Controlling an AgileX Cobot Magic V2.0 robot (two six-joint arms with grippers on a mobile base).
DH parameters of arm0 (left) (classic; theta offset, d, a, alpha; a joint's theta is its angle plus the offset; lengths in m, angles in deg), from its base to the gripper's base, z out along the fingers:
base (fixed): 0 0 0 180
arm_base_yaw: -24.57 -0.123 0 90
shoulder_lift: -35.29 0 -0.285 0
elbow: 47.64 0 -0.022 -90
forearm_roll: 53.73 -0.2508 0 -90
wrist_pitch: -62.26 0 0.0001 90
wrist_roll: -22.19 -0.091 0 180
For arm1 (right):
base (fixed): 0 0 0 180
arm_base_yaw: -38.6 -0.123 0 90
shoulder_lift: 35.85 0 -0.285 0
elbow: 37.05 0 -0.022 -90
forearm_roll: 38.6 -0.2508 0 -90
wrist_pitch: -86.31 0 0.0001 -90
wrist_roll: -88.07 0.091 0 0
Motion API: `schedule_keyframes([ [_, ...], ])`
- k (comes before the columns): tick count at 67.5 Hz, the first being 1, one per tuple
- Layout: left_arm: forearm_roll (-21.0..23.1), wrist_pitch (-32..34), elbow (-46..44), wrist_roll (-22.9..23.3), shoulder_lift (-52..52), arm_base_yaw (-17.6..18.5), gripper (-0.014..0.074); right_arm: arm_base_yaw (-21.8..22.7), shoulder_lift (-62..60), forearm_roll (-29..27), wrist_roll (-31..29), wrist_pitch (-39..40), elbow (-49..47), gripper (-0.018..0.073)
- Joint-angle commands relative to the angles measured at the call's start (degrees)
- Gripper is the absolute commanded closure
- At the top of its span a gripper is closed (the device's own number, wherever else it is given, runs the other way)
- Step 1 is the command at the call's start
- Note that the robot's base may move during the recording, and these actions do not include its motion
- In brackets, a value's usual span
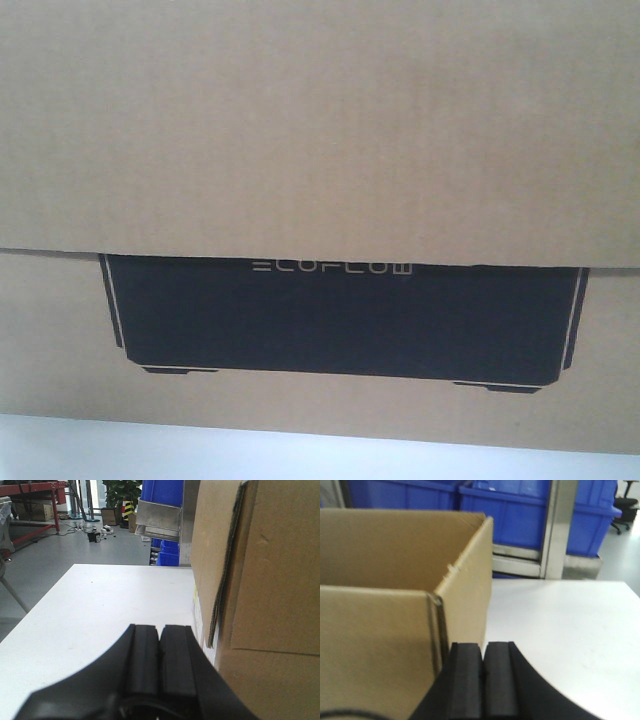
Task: Grab box from left shelf to table start
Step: 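Open both grippers and withdraw them from the box walls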
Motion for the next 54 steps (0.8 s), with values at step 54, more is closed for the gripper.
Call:
schedule_keyframes([
  [54,0.57,5.44,-0.24,0.05,-0.89,0.04,0.0696,0.45,-1.00,0.48,0.49,23.56,16.90,0.0502],
])
